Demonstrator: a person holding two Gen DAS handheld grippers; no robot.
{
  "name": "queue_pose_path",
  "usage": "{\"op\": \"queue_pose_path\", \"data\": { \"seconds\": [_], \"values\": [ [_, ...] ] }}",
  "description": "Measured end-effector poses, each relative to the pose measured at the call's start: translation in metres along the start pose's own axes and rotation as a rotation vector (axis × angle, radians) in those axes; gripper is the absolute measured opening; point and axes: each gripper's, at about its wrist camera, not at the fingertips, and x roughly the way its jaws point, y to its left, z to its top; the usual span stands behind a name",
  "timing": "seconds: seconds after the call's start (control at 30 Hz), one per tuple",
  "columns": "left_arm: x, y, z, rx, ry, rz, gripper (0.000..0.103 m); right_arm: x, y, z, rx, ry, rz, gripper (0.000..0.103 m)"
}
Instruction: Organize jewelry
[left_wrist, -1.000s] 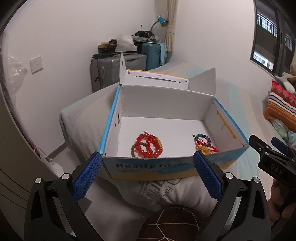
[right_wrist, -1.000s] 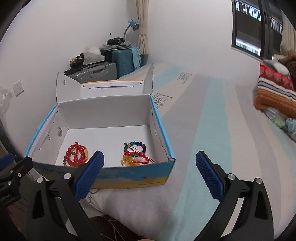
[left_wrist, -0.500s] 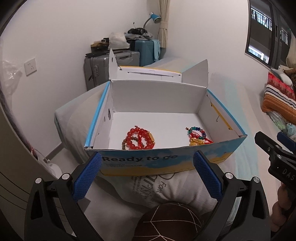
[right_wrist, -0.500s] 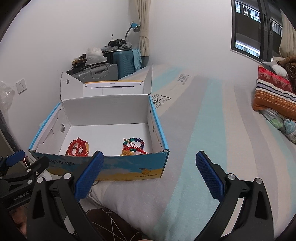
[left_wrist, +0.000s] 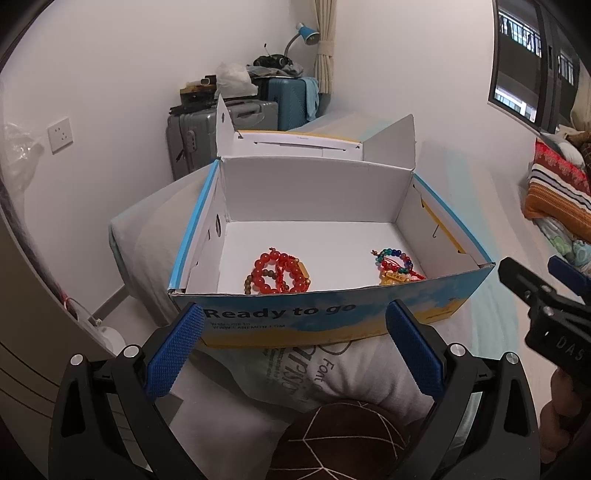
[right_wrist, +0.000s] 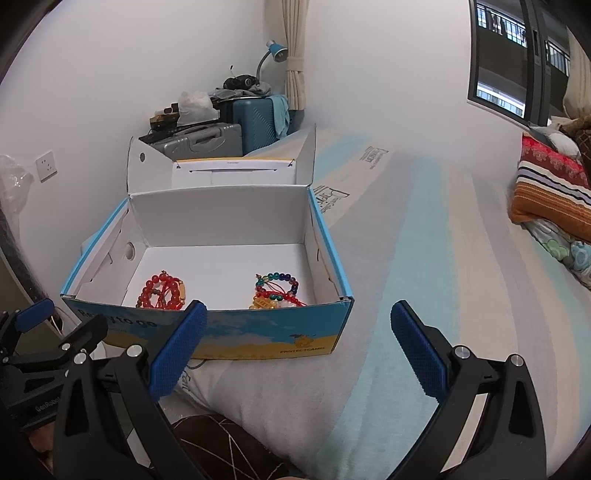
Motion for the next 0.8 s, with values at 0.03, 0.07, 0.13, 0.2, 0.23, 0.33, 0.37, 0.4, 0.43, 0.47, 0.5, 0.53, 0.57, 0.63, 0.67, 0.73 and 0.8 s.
{"op": "queue_pose_path", "data": {
  "seconds": [0.03, 0.07, 0.13, 0.2, 0.23, 0.33, 0.37, 0.4, 0.43, 0.47, 0.5, 0.53, 0.57, 0.63, 0.67, 0.73, 0.8],
  "values": [
    [-0.001, -0.001, 0.000, 0.008, -0.005, -0.002, 0.097, 0.001, 0.001, -0.001, 0.000, 0.002, -0.001, 0.095],
    [-0.001, -0.002, 0.000, 0.014, -0.006, 0.002, 0.097, 0.002, 0.002, -0.001, -0.002, 0.005, -0.003, 0.095],
    [-0.001, -0.004, 0.000, 0.025, -0.005, 0.008, 0.097, 0.002, 0.002, -0.002, -0.003, 0.005, -0.009, 0.095],
    [0.000, -0.006, 0.001, 0.027, 0.000, 0.011, 0.097, 0.002, 0.001, -0.001, -0.003, 0.006, -0.008, 0.095],
    [0.000, -0.007, 0.001, 0.029, 0.001, 0.014, 0.097, 0.002, 0.001, -0.002, -0.002, 0.006, -0.009, 0.095],
    [0.000, -0.007, 0.001, 0.024, 0.006, 0.016, 0.097, 0.002, 0.000, -0.002, 0.004, 0.007, -0.007, 0.095],
    [0.000, -0.008, 0.001, 0.027, 0.006, 0.014, 0.097, 0.002, 0.000, -0.002, 0.004, 0.006, -0.007, 0.095],
    [0.000, -0.009, 0.001, 0.032, 0.006, 0.016, 0.097, 0.002, -0.001, -0.002, 0.005, 0.007, -0.007, 0.095],
    [0.000, -0.010, 0.001, 0.033, 0.007, 0.017, 0.097, 0.003, -0.001, -0.002, 0.008, 0.010, -0.007, 0.095],
    [0.001, -0.010, 0.001, 0.029, 0.011, 0.016, 0.097, 0.003, -0.002, -0.003, 0.011, 0.012, -0.005, 0.095],
    [0.001, -0.010, 0.001, 0.025, 0.014, 0.014, 0.097, 0.003, -0.003, -0.003, 0.016, 0.014, -0.005, 0.095],
    [0.002, -0.010, 0.002, 0.022, 0.016, 0.012, 0.097, 0.003, -0.004, -0.004, 0.018, 0.015, -0.006, 0.095],
    [0.002, -0.010, 0.002, 0.022, 0.015, 0.009, 0.097, 0.003, -0.005, -0.004, 0.019, 0.018, -0.006, 0.095],
    [0.003, -0.012, 0.003, 0.029, 0.017, 0.003, 0.097, 0.003, -0.005, -0.005, 0.020, 0.021, -0.008, 0.095],
    [0.003, -0.013, 0.002, 0.033, 0.016, -0.002, 0.097, 0.003, -0.006, -0.006, 0.019, 0.023, -0.007, 0.095],
    [0.004, -0.015, 0.003, 0.040, 0.015, -0.001, 0.097, 0.004, -0.005, -0.008, 0.017, 0.026, -0.008, 0.095],
    [0.003, -0.017, 0.002, 0.049, 0.012, 0.000, 0.097, 0.005, -0.004, -0.008, 0.017, 0.029, -0.008, 0.095]
  ]
}}
